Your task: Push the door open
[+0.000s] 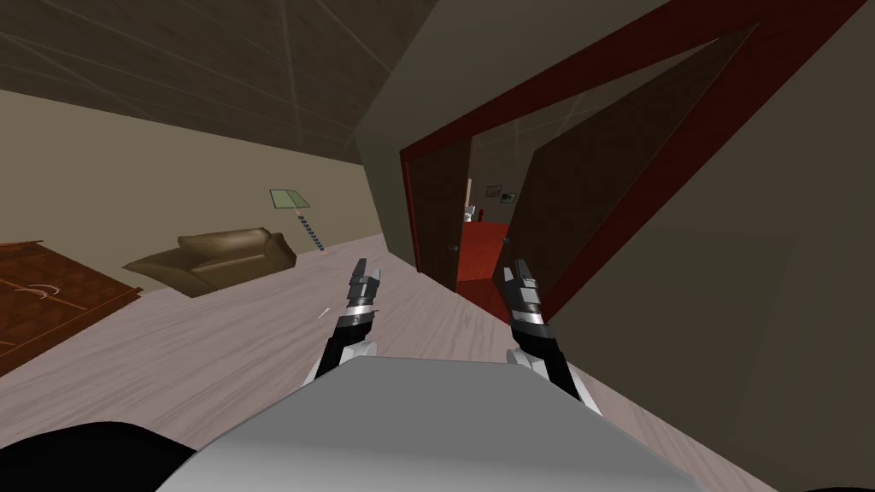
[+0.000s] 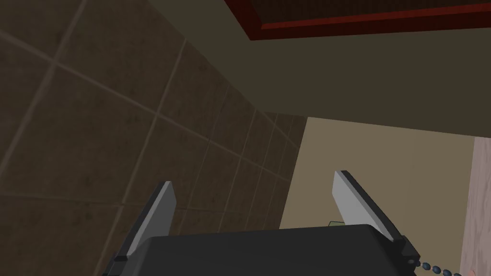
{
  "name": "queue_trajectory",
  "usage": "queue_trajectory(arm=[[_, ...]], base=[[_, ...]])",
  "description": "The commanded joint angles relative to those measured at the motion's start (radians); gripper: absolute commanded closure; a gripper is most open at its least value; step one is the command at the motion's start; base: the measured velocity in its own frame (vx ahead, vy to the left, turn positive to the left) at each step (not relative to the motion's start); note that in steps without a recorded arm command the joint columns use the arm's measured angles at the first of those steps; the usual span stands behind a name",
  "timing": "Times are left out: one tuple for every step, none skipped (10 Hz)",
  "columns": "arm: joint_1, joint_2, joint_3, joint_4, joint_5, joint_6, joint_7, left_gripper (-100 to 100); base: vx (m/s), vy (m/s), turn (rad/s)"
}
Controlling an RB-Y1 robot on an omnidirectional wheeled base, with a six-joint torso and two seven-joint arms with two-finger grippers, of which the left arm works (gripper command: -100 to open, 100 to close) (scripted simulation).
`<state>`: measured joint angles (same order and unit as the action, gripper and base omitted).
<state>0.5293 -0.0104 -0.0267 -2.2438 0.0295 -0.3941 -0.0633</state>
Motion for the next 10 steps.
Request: queue_trajectory(arm=[[-0.012,0.012,-0.008,0.037,-0.001,-0.009,0.003,-100],[-0.016,0.015,-0.010,0.046,-0.001,-0.012,0.003,-100],[-0.022,0.021,-0.014,0.066,-0.001,-0.017,0.005,-100],[-0.031,0.028,-0.019,0.092,-0.002,-0.024,0.007,-100],[-0.036,0.031,-0.022,0.106,-0.002,-0.027,0.008,-100],[-0.045,0.038,-0.028,0.134,-0.002,-0.034,0.010,-100],[-0.051,0.042,-0.031,0.150,-0.003,-0.039,0.011,-100],[-0.057,0.045,-0.035,0.168,-0.003,-0.043,0.012,-100],[-0.063,0.049,-0.038,0.185,-0.003,-0.048,0.013,-100],[-0.069,0.052,-0.042,0.203,-0.004,-0.052,0.015,-100]], base=[[0.133,-0.093,-0.084],[0.134,-0.006,-0.044],[0.114,0.033,-0.041],[0.130,0.023,-0.070],[0.135,0.021,-0.057],[0.152,0.013,-0.051],[0.134,0.013,-0.058],[0.100,0.013,-0.050],[0.086,-0.006,-0.048],[0.086,-0.014,-0.047]])
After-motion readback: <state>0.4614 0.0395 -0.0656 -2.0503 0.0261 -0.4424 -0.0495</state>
